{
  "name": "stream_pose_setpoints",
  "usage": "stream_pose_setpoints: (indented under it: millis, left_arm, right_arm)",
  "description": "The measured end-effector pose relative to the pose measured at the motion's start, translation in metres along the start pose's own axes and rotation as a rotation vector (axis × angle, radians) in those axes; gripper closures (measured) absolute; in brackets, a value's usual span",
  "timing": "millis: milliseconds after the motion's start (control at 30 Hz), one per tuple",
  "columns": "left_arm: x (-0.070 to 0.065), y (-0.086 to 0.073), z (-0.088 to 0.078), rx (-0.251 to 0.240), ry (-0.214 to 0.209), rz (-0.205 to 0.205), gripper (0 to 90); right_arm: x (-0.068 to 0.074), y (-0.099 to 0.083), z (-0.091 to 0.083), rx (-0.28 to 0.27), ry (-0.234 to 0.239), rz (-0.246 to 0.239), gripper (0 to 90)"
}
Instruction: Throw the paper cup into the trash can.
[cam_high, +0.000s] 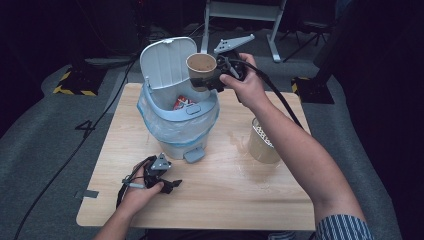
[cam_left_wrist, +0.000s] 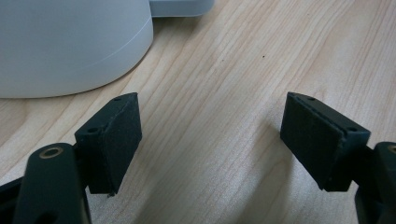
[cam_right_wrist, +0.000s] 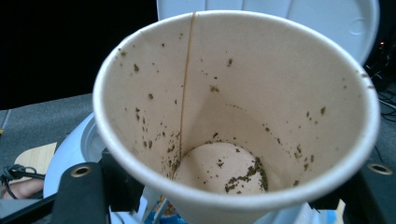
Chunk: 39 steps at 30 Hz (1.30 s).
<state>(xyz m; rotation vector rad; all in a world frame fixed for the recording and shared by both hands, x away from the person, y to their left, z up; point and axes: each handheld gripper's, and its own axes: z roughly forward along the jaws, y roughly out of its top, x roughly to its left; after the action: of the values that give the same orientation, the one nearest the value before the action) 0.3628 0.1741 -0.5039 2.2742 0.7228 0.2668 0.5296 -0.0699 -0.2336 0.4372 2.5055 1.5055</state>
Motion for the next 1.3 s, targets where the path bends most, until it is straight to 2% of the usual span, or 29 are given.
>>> stream_pose_setpoints:
  millis: [267, 433, 633, 900, 933, 1000, 1033, 1067, 1133, 1233, 1300]
  left_arm:
    - [0.000, 0.000, 0.000, 0.000, 0.000, 0.000, 21.0]
    - [0.000, 0.000, 0.000, 0.000, 0.000, 0.000, 21.0]
    - [0.000, 0.000, 0.000, 0.000, 0.000, 0.000, 21.0]
    - [0.000, 0.000, 0.000, 0.000, 0.000, 0.000, 21.0]
    - [0.000, 0.000, 0.000, 0.001, 0.002, 0.001, 21.0]
    - [0.000, 0.000, 0.000, 0.000, -0.003, 0.009, 21.3]
    - [0.000, 0.000, 0.000, 0.000, -0.007, 0.007, 21.3]
    - [0.000, 0.000, 0.000, 0.000, -0.006, 0.008, 21.3]
    - [0.000, 0.000, 0.000, 0.000, -0.007, 0.008, 21.3]
    - [0.000, 0.000, 0.000, 0.000, -0.007, 0.008, 21.3]
    - [0.000, 0.000, 0.000, 0.000, -0.007, 0.007, 21.3]
  right_arm:
    - [0.005, 0.004, 0.023, 0.025, 0.030, -0.003, 29.6]
    - [0.006, 0.003, 0.034, 0.046, 0.033, -0.003, 29.5]
    - [0.005, 0.001, 0.043, 0.070, 0.035, 0.013, 29.6]
    - [0.005, -0.003, 0.051, 0.134, 0.034, 0.013, 28.8]
    - [0.005, -0.003, 0.052, 0.131, 0.030, -0.007, 26.6]
    - [0.009, -0.004, 0.053, 0.108, -0.003, -0.080, 12.8]
    - [0.010, -0.004, 0.052, 0.094, -0.011, -0.103, 13.2]
    - [0.012, -0.004, 0.052, 0.072, -0.005, -0.111, 18.1]
    - [0.014, -0.004, 0.049, 0.028, 0.002, -0.132, 15.0]
    - [0.017, -0.003, 0.046, 0.010, -0.026, -0.144, 16.2]
    - [0.018, -0.002, 0.039, 0.005, -0.032, -0.130, 19.0]
